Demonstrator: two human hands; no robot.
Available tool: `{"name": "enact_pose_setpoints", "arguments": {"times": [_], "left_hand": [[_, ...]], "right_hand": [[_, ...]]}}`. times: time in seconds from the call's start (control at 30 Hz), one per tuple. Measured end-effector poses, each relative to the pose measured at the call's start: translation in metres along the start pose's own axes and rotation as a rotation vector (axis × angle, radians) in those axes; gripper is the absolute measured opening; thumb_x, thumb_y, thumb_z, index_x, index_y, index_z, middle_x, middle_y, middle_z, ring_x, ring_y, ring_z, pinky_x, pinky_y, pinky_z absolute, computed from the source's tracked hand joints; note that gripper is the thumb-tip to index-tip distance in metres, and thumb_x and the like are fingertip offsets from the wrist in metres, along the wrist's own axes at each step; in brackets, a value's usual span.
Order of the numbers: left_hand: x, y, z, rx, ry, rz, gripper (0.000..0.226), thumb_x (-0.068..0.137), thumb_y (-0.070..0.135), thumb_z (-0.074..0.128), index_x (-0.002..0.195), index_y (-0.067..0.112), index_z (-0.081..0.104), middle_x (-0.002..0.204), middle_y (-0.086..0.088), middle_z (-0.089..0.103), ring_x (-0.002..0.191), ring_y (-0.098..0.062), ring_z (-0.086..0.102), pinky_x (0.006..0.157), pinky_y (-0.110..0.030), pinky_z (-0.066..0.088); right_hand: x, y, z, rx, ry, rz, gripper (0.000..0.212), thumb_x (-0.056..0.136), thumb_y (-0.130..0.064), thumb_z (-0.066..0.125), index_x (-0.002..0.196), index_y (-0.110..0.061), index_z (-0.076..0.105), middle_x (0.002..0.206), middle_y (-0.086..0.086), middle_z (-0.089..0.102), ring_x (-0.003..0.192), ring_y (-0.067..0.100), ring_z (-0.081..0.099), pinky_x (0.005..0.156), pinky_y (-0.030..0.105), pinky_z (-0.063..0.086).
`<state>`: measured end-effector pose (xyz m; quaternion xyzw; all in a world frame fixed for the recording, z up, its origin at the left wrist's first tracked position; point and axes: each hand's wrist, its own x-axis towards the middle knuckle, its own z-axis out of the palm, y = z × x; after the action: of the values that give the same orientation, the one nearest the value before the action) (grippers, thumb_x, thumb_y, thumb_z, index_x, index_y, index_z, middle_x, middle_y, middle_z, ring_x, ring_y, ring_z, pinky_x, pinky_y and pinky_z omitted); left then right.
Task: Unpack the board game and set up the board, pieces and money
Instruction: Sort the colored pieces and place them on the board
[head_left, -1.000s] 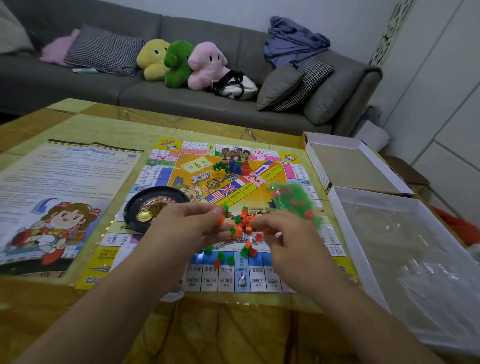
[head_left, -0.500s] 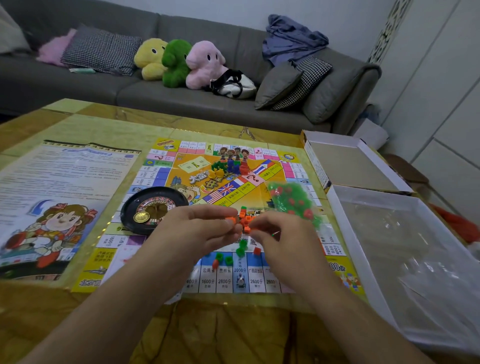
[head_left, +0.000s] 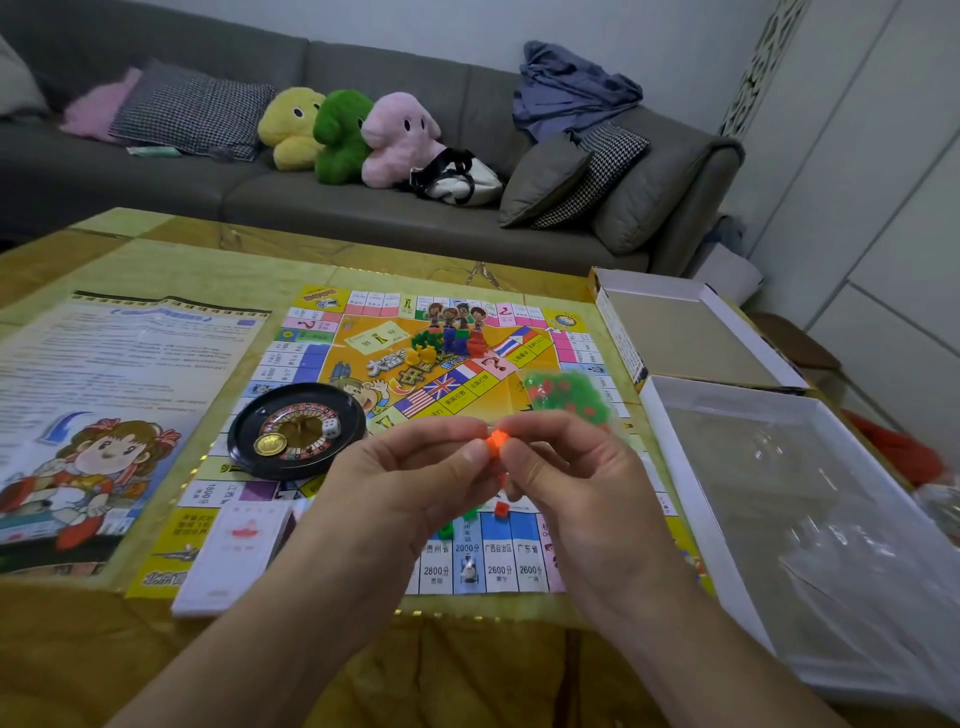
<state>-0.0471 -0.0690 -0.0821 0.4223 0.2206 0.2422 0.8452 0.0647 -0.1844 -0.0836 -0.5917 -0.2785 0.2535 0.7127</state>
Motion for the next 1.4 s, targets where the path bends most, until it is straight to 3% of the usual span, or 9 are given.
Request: {"name": "enact_pose_setpoints", "arguments": {"times": [0.2,0.53,0.73,0.87,1.03,1.17,1.27,1.33,1.4], "left_hand": [[0.002,0.009,-0.003,0.077,-0.024,-0.043,0.018,0.074,0.002,0.074,0.091,-0.003,0.08,0.095,-0.027,0.076,0.081,-0.031,0.078,0.069,-0.028,0.063],[0.001,0.023,-0.008,0.363,-0.097,-0.035,0.02,0.073,0.006,0.077,0.092,0.002,0.081,0.09,-0.025,0.078,0.081,-0.032,0.078,0.071,-0.029,0.063],[0.0,0.022,-0.007,0.352,-0.11,-0.051,0.017,0.069,0.008,0.077,0.084,0.008,0.084,0.086,-0.027,0.077,0.071,-0.028,0.076,0.066,-0.027,0.061],[0.002,0.018,-0.009,0.306,-0.105,-0.077,0.014,0.077,0.002,0.074,0.088,0.001,0.082,0.088,-0.03,0.075,0.069,-0.027,0.075,0.065,-0.026,0.061],[0.007,0.012,-0.007,0.174,-0.093,-0.146,0.023,0.082,0.001,0.072,0.102,-0.008,0.076,0.093,-0.029,0.074,0.082,-0.029,0.076,0.071,-0.027,0.062],[0.018,0.022,-0.016,0.092,0.031,-0.172,0.027,0.087,-0.001,0.068,0.113,-0.008,0.07,0.102,-0.025,0.077,0.09,-0.029,0.078,0.072,-0.027,0.063],[0.028,0.03,-0.03,0.008,0.184,-0.185,0.023,0.092,-0.006,0.065,0.115,-0.007,0.07,0.104,-0.024,0.077,0.084,-0.025,0.079,0.065,-0.024,0.063],[0.031,0.029,-0.032,-0.012,0.202,-0.207,0.023,0.092,-0.007,0.063,0.114,-0.008,0.071,0.107,-0.026,0.075,0.083,-0.025,0.079,0.065,-0.024,0.063],[0.033,0.026,-0.031,0.0,0.196,-0.22,0.021,0.092,-0.008,0.064,0.111,-0.01,0.071,0.103,-0.026,0.076,0.083,-0.026,0.079,0.066,-0.025,0.063]], "right_hand": [[0.001,-0.006,-0.003,-0.247,-0.002,-0.16,0.021,0.08,0.004,0.083,0.088,-0.015,0.081,0.085,0.006,0.079,0.078,0.015,0.073,0.064,0.028,0.058],[0.003,-0.011,-0.007,-0.307,-0.052,-0.142,0.021,0.078,0.007,0.082,0.087,-0.011,0.082,0.084,0.005,0.079,0.077,0.015,0.074,0.062,0.026,0.058],[0.001,-0.011,-0.006,-0.358,-0.055,-0.171,0.027,0.076,0.009,0.083,0.08,-0.017,0.082,0.082,0.003,0.077,0.079,0.022,0.074,0.068,0.035,0.064],[-0.001,-0.007,-0.008,-0.477,-0.064,-0.245,0.025,0.081,0.003,0.084,0.084,-0.021,0.08,0.086,-0.003,0.076,0.088,0.02,0.073,0.077,0.044,0.062],[0.004,-0.009,-0.014,-0.581,-0.091,-0.299,0.025,0.086,-0.002,0.082,0.094,-0.025,0.081,0.09,-0.009,0.077,0.087,0.017,0.072,0.071,0.029,0.061],[0.017,-0.021,-0.032,-0.603,-0.063,-0.194,0.046,0.094,0.001,0.072,0.126,-0.033,0.073,0.1,-0.012,0.078,0.092,0.011,0.073,0.078,0.026,0.062],[0.031,-0.013,-0.046,-0.824,0.061,-0.158,0.036,0.098,-0.004,0.068,0.111,-0.037,0.074,0.093,-0.015,0.076,0.09,-0.001,0.069,0.073,0.017,0.058],[0.038,0.002,-0.045,-0.994,0.029,-0.104,0.028,0.099,-0.01,0.068,0.105,-0.037,0.075,0.096,-0.021,0.072,0.088,-0.008,0.065,0.07,0.008,0.051],[0.044,0.021,-0.037,-1.088,-0.014,-0.084,0.024,0.1,-0.012,0.068,0.109,-0.032,0.077,0.104,-0.02,0.071,0.091,-0.01,0.061,0.077,0.008,0.05]]}}
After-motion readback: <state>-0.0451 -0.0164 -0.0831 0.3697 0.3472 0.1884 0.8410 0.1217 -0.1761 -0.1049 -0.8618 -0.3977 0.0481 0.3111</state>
